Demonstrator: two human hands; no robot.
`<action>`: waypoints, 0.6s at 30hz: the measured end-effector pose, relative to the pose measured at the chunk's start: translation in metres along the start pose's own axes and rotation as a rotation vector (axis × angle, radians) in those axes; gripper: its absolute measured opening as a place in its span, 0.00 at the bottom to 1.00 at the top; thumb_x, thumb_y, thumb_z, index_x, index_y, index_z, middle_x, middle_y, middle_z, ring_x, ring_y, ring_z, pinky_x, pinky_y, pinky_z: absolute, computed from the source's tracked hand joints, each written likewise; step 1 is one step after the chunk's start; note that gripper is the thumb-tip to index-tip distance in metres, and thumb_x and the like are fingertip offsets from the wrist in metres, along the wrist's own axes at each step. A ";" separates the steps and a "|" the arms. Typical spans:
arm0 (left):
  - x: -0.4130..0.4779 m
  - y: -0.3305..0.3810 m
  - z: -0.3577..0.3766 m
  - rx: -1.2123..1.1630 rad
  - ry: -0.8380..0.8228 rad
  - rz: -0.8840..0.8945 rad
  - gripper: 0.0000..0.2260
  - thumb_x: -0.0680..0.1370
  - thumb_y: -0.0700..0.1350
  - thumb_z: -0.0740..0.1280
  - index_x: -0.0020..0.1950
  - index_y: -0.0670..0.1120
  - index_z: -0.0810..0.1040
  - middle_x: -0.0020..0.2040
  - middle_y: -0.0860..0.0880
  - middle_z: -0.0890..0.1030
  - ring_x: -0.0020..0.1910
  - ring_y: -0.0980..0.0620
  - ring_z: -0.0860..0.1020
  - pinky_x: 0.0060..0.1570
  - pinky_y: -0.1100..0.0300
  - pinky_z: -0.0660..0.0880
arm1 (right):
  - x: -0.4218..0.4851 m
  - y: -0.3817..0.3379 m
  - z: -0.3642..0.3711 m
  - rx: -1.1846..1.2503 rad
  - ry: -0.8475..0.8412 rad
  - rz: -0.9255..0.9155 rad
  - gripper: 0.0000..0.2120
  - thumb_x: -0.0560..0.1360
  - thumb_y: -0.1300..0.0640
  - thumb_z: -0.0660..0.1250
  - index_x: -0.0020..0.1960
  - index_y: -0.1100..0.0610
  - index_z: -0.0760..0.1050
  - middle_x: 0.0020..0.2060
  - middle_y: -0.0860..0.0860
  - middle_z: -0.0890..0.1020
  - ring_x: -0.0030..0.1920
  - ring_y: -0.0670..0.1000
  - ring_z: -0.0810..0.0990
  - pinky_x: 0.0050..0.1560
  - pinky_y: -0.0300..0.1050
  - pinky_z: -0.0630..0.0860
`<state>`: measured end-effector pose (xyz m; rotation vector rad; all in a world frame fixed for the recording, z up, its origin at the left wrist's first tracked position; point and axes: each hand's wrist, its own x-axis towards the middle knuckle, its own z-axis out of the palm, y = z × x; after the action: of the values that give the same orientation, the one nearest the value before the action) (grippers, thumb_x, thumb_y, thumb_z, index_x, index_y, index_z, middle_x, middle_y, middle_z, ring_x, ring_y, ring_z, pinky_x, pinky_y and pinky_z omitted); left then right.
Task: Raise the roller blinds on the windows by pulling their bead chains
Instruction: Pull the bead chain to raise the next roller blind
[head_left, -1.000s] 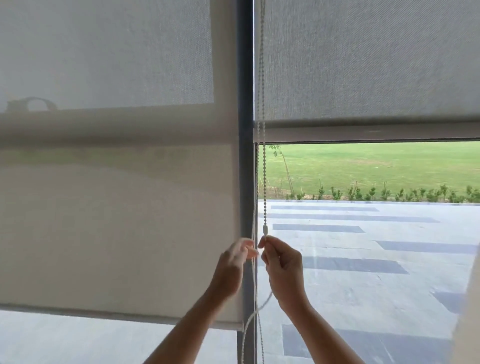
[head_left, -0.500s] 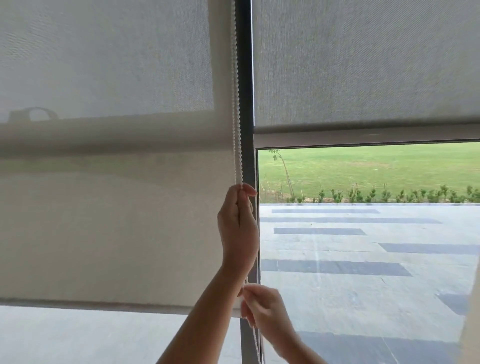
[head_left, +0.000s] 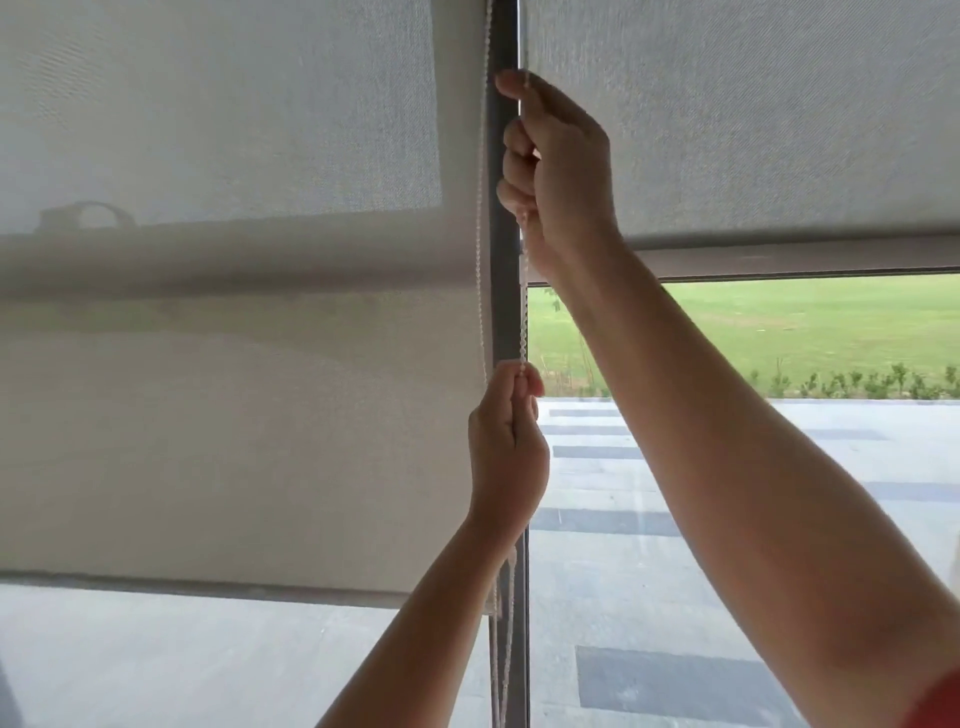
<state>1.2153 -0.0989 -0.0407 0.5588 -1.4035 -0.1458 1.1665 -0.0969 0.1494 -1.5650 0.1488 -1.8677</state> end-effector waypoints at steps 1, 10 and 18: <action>-0.002 -0.003 -0.001 -0.003 -0.013 0.004 0.12 0.80 0.35 0.54 0.40 0.45 0.70 0.30 0.58 0.69 0.26 0.58 0.67 0.28 0.70 0.62 | -0.004 0.002 -0.002 0.032 0.032 -0.002 0.11 0.80 0.64 0.55 0.50 0.62 0.77 0.23 0.46 0.67 0.20 0.43 0.60 0.19 0.36 0.57; -0.063 -0.030 0.002 0.033 -0.151 -0.113 0.11 0.78 0.33 0.53 0.39 0.44 0.69 0.31 0.58 0.68 0.28 0.61 0.65 0.31 0.71 0.61 | -0.056 0.039 -0.042 0.040 0.101 0.084 0.13 0.80 0.63 0.56 0.42 0.56 0.76 0.21 0.43 0.62 0.20 0.42 0.56 0.19 0.34 0.53; -0.129 -0.059 0.003 0.104 -0.278 -0.226 0.12 0.78 0.36 0.54 0.39 0.50 0.66 0.30 0.62 0.68 0.27 0.59 0.63 0.29 0.63 0.62 | -0.121 0.070 -0.069 -0.027 0.189 0.137 0.14 0.80 0.65 0.56 0.41 0.56 0.77 0.21 0.43 0.62 0.20 0.42 0.55 0.19 0.33 0.53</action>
<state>1.2027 -0.0964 -0.1817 0.8065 -1.6205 -0.3438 1.1386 -0.1045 -0.0037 -1.3578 0.3579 -1.9090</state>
